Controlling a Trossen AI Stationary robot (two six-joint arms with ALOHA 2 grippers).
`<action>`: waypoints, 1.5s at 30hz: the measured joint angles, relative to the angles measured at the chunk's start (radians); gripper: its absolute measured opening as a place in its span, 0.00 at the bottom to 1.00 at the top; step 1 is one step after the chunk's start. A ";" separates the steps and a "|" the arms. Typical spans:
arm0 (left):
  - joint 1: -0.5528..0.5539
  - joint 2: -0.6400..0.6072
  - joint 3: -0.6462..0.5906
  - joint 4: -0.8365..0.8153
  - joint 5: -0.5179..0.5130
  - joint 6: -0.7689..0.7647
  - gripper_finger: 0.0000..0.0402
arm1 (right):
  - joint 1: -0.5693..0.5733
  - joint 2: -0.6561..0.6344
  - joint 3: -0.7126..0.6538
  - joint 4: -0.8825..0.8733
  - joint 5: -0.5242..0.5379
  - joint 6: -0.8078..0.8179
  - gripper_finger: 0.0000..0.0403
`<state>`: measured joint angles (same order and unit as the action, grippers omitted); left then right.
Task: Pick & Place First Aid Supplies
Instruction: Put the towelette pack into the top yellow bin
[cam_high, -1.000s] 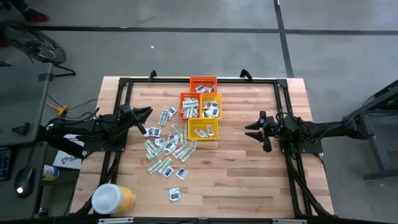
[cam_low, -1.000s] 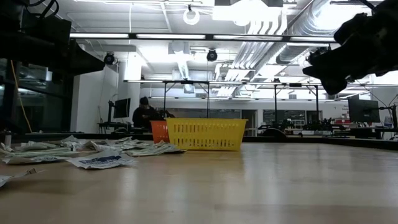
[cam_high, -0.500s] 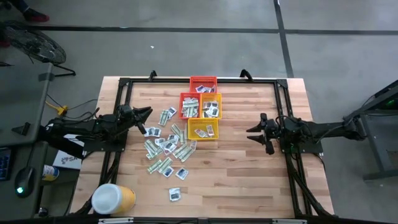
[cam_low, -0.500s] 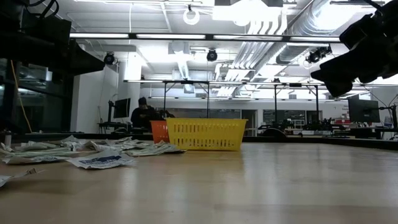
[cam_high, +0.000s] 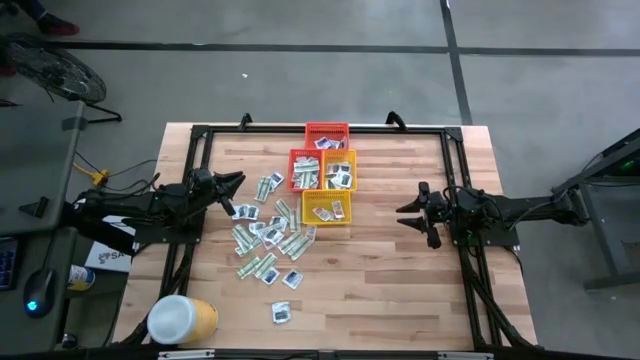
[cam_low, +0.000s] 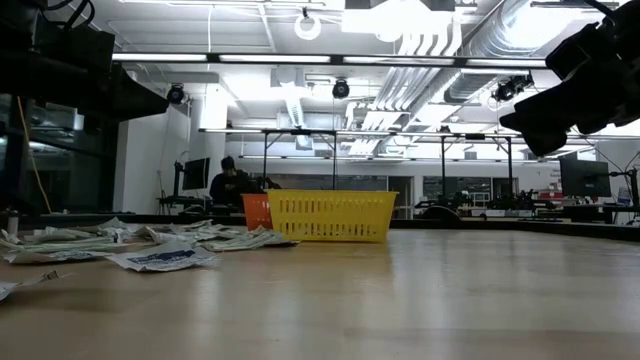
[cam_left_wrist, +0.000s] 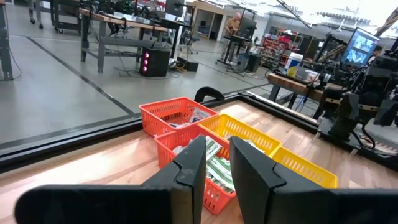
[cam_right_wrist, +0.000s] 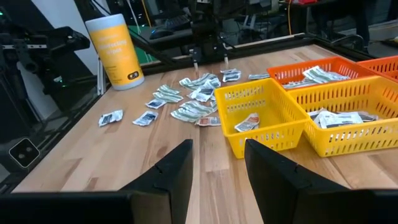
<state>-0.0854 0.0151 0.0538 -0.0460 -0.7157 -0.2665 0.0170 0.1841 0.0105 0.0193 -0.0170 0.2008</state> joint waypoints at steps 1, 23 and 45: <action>0.000 0.000 0.000 0.000 0.000 0.000 0.18 | 0.000 0.000 0.000 0.000 0.000 0.000 0.35; 0.000 0.000 -0.004 0.032 0.085 -0.154 0.18 | 0.000 0.000 0.000 0.001 -0.001 0.000 0.35; 0.001 0.578 0.579 -0.643 0.193 -0.455 0.19 | 0.000 0.001 0.000 0.002 -0.001 0.000 0.35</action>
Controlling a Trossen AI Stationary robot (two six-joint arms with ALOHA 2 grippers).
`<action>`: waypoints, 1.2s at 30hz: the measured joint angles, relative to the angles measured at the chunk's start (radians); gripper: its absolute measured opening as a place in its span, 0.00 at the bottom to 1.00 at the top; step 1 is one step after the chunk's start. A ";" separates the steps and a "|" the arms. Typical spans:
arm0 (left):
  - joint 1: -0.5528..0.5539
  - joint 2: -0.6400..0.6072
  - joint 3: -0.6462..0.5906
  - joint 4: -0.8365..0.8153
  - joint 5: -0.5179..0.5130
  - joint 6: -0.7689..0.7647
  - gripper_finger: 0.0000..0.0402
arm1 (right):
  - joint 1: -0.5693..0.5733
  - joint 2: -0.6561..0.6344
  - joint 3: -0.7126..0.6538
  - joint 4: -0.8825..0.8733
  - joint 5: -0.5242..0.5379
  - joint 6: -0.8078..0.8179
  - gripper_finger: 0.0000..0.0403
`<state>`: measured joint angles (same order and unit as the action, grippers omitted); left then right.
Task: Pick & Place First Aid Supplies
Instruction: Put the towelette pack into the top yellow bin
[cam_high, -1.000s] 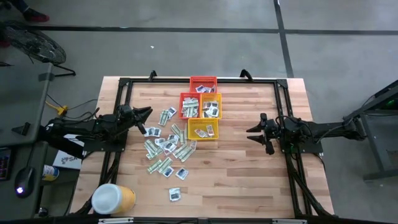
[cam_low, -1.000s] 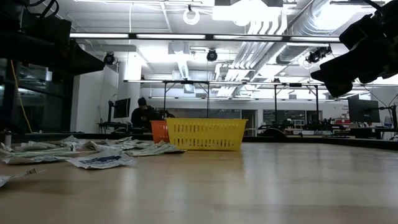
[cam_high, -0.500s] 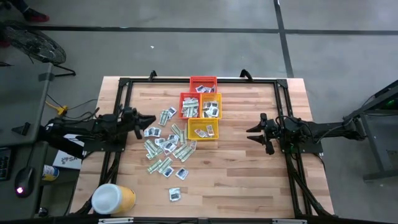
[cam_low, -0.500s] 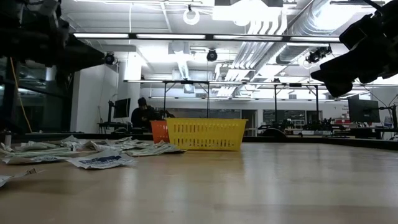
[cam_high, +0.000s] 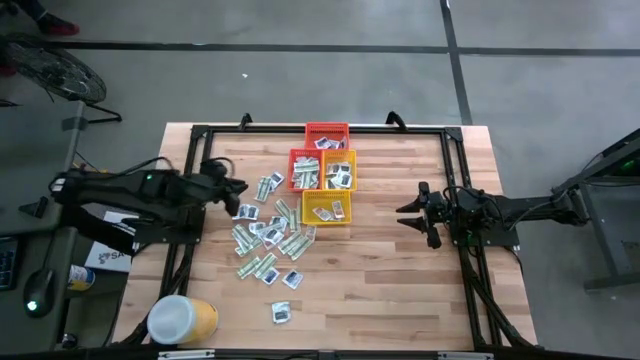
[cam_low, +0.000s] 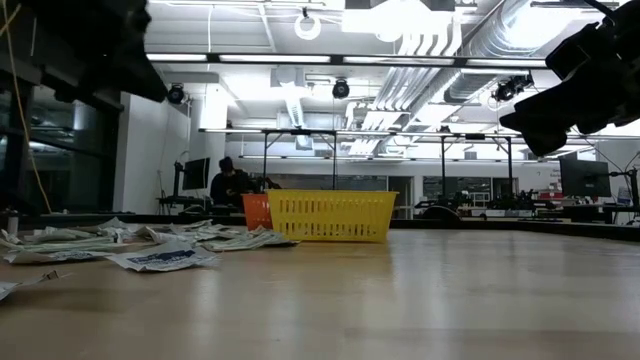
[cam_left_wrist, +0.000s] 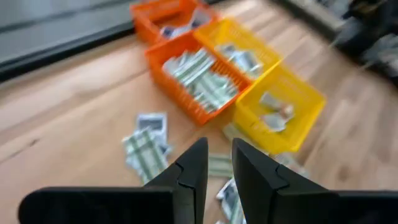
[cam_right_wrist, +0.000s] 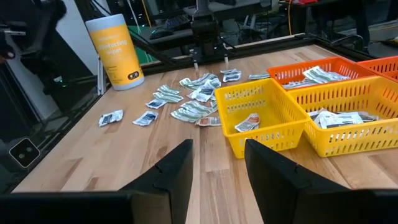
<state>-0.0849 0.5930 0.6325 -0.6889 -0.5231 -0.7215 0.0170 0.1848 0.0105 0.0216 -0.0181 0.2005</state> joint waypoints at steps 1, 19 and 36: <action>0.000 0.049 0.029 -0.028 0.000 -0.025 0.19 | 0.000 0.000 0.000 0.000 0.000 0.000 0.35; 0.030 0.661 0.298 -0.493 0.223 -0.422 0.19 | 0.000 0.000 0.000 0.000 0.000 0.000 0.35; 0.160 0.908 0.299 -0.402 0.337 -0.518 0.48 | 0.000 -0.001 0.000 0.004 0.000 0.000 0.35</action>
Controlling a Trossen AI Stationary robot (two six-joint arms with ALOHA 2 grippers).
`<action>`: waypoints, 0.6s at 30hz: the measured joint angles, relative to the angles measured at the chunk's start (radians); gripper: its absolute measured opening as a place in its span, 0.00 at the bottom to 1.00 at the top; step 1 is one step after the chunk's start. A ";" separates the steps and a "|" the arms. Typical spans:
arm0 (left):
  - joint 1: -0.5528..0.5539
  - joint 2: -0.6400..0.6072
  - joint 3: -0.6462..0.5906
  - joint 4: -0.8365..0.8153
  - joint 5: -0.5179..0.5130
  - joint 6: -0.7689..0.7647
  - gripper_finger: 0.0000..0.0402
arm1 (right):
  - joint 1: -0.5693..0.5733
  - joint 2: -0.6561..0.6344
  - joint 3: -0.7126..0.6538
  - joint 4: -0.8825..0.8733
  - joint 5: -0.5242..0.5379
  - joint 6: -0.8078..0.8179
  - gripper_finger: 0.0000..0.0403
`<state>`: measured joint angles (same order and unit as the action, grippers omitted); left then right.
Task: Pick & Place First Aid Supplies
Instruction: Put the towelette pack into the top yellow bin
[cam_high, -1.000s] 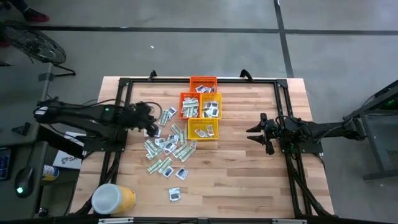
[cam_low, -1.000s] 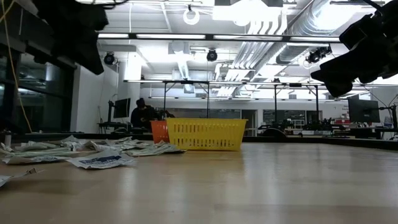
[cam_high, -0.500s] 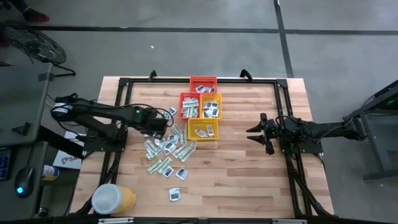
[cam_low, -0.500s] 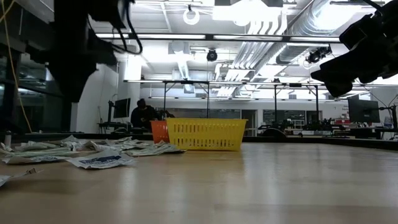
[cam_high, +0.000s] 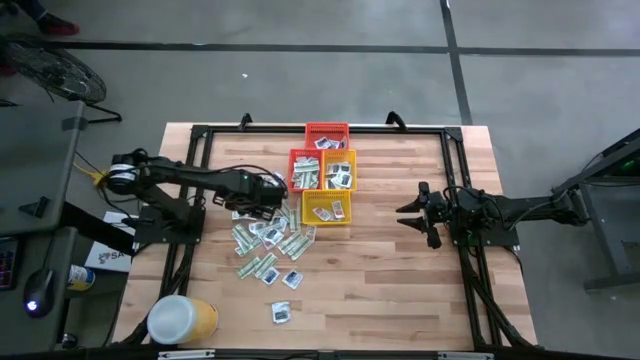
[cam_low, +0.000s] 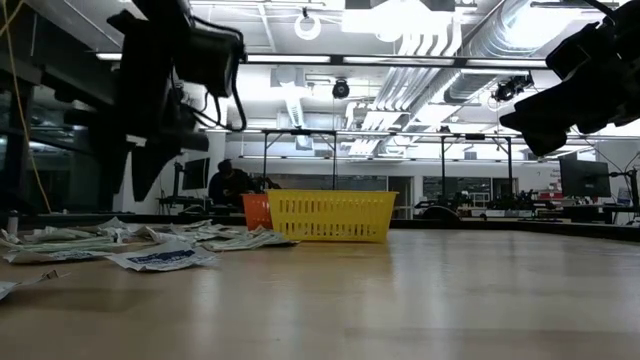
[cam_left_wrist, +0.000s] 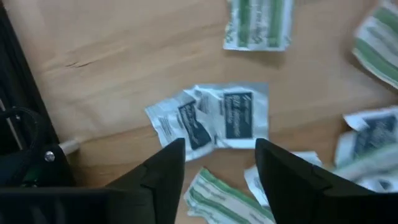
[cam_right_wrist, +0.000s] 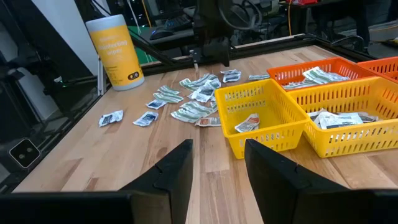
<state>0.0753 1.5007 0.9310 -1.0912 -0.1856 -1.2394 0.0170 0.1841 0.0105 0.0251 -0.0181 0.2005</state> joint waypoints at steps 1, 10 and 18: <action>0.008 0.011 0.000 -0.002 0.006 0.000 0.49 | 0.000 0.000 0.000 0.000 0.000 0.000 0.35; 0.018 0.093 0.000 -0.016 0.044 0.006 0.51 | 0.000 0.000 0.000 0.000 0.000 0.000 0.35; 0.019 0.126 -0.003 -0.033 0.013 0.021 0.51 | 0.000 0.000 0.000 0.001 0.000 0.000 0.35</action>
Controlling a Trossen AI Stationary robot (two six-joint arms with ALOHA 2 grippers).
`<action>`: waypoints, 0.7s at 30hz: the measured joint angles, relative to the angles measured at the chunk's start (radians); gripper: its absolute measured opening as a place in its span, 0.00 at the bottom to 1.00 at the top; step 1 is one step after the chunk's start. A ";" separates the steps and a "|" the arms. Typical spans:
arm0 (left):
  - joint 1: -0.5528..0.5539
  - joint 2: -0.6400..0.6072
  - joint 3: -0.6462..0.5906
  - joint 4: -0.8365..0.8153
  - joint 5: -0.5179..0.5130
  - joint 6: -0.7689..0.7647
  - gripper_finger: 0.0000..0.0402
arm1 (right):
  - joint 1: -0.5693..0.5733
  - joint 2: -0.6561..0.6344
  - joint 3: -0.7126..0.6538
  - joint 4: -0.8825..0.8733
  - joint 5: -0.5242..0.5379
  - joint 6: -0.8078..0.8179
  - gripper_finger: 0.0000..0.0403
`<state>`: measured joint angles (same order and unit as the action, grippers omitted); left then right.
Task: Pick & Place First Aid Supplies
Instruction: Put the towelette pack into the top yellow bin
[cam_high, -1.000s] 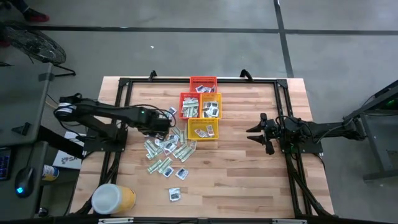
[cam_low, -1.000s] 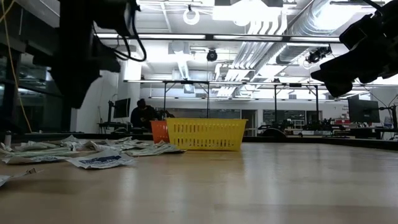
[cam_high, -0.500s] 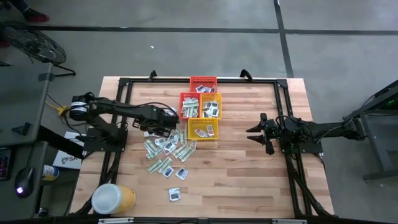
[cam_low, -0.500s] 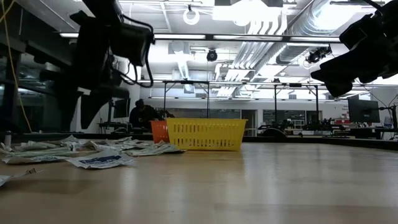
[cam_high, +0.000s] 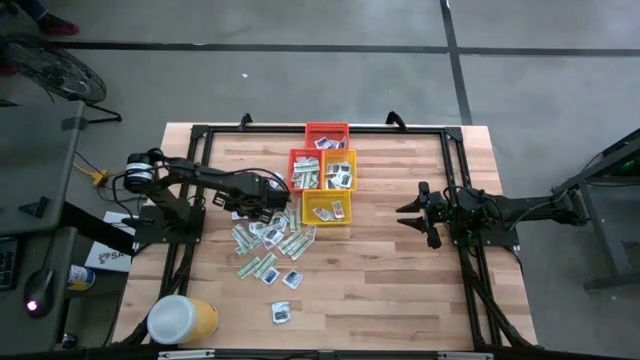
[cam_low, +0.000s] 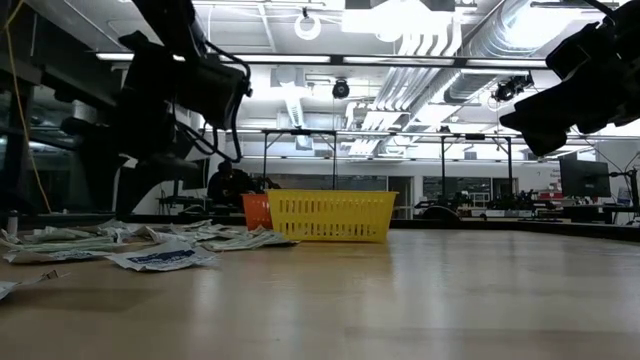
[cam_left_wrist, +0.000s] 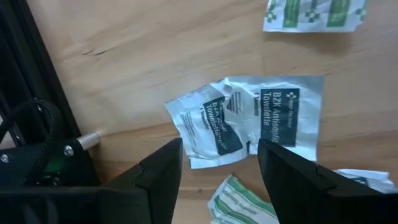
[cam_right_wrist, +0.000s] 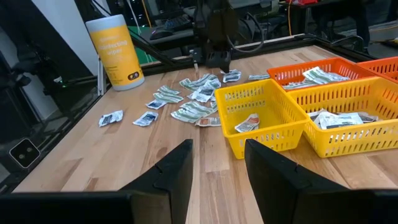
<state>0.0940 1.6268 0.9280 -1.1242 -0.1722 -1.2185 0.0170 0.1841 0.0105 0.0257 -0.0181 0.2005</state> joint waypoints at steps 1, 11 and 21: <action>0.000 0.004 -0.004 0.003 0.002 0.008 0.51 | 0.000 0.000 0.000 0.000 0.000 0.000 0.35; 0.000 0.040 -0.006 0.006 0.000 0.045 0.51 | 0.000 0.000 0.000 0.000 0.000 0.000 0.35; 0.000 0.041 -0.006 0.010 -0.021 0.088 0.51 | 0.000 0.000 0.000 0.000 0.000 0.000 0.35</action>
<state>0.0944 1.6676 0.9218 -1.1139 -0.1936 -1.1307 0.0167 0.1841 0.0105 0.0257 -0.0181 0.2005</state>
